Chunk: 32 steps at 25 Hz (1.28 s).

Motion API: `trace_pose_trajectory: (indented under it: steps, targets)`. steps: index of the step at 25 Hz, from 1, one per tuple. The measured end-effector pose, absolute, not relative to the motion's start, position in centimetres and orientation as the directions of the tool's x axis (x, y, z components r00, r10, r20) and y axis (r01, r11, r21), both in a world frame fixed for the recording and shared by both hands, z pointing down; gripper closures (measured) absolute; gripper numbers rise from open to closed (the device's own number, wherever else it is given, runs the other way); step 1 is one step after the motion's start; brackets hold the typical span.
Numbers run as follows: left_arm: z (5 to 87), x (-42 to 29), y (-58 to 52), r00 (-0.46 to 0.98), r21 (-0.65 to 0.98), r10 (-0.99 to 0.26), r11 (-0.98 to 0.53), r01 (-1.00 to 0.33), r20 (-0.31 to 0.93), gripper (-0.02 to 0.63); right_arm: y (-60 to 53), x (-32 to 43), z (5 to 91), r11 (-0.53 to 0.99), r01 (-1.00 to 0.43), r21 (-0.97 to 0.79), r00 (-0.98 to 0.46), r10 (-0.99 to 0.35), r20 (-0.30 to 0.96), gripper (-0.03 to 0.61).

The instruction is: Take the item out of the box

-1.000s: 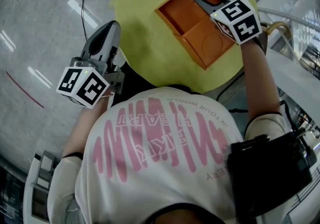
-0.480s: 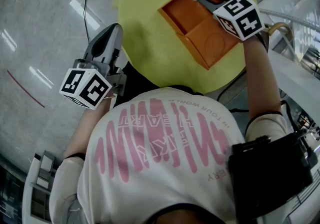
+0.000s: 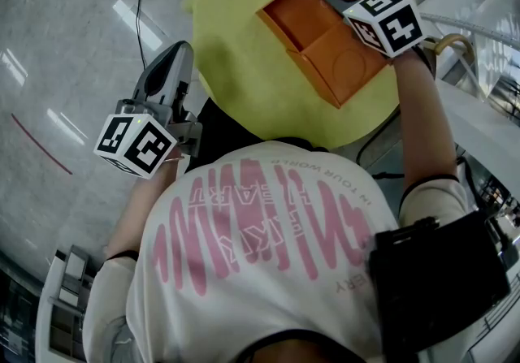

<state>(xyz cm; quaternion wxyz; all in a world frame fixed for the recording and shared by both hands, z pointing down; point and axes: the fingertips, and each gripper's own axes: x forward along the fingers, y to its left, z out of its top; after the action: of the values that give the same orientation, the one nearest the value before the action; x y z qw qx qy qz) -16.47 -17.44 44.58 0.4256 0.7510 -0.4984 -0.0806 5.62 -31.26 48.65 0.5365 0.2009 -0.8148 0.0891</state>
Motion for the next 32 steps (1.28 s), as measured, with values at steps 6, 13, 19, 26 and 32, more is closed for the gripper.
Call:
trace_pose_trajectory:
  steps: [6,13,19,26,32]
  targets:
    - [44.5,-17.3,-16.5,0.463,0.714,-0.832,-0.121,-0.69,0.306,0.606,-31.3,5.7,48.7,0.902,-0.427,0.071,-0.346,-0.235,0.908,0.439]
    - [43.9,-17.3,-15.2,0.396,0.714,-0.87,-0.076,-0.696,0.294,0.607,-30.5,6.7,48.9,0.881,-0.469,0.058,-0.353,-0.247,0.902,0.439]
    - [42.2,-16.2,-15.4,0.367,0.719,-0.895,-0.079,-0.69,0.254,0.606,-31.2,6.7,49.6,0.878,-0.478,0.041,-0.358,-0.237,0.903,0.44]
    - [39.7,-14.3,-12.4,0.338,0.755,-0.916,-0.062,-0.653,0.216,0.606,-30.0,7.0,49.4,0.864,-0.497,0.076,-0.351,-0.28,0.894,0.442]
    - [39.5,-14.8,-12.3,0.299,0.739,-0.928,-0.042,-0.672,0.22,0.606,-31.2,6.8,50.4,0.838,-0.541,0.076,-0.322,-0.29,0.901,0.443]
